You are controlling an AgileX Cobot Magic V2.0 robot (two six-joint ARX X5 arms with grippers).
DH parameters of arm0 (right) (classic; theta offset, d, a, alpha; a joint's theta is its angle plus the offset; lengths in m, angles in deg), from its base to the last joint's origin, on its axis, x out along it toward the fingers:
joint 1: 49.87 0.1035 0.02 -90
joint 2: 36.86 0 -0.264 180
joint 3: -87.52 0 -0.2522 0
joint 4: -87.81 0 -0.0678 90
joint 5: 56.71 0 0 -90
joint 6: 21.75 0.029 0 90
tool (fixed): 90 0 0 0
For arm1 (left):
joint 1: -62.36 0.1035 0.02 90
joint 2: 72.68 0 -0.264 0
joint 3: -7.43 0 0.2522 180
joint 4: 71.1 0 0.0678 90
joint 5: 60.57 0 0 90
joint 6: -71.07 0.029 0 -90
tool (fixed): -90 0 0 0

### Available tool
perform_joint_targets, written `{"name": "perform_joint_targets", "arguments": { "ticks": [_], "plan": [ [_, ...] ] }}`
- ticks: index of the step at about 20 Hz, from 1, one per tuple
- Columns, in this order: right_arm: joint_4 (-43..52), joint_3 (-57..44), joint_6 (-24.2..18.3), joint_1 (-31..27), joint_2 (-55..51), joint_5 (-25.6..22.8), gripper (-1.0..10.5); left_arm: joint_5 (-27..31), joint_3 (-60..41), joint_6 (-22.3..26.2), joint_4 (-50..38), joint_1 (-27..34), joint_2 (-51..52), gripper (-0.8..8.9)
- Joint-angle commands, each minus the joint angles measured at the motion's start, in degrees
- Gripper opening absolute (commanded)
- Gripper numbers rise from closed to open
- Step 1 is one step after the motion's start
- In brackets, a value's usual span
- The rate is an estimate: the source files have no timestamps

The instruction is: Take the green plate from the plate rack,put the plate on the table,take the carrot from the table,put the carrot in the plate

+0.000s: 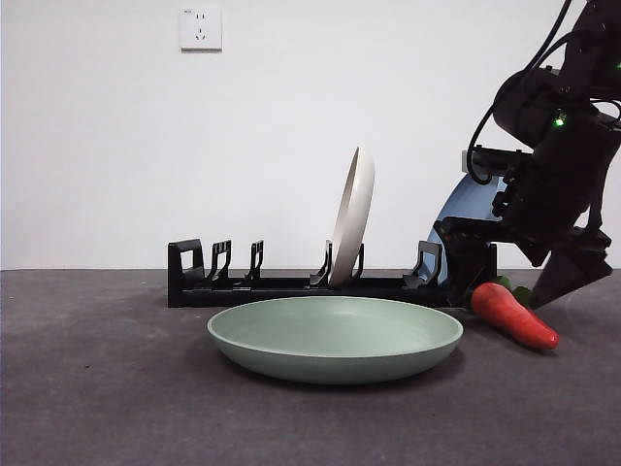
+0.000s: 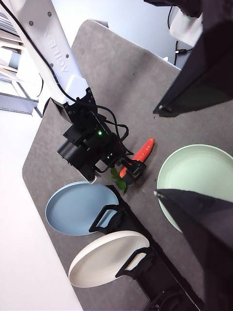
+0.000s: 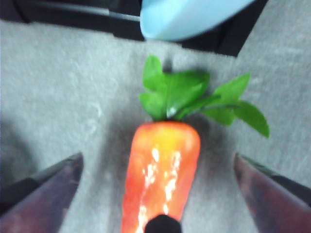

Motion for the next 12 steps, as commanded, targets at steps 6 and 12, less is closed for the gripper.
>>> {"name": "perform_joint_targets", "arguments": {
  "ticks": [6,12],
  "plan": [
    [0.0,0.1,1.4,0.1,1.2,-0.1,2.8,0.1,-0.3,-0.4,-0.2,0.0,0.0,2.52],
    [-0.3,0.1,2.5,0.0,1.5,-0.1,0.7,0.1,-0.3,-0.4,-0.1,0.0,0.0,2.52]
  ]
}}
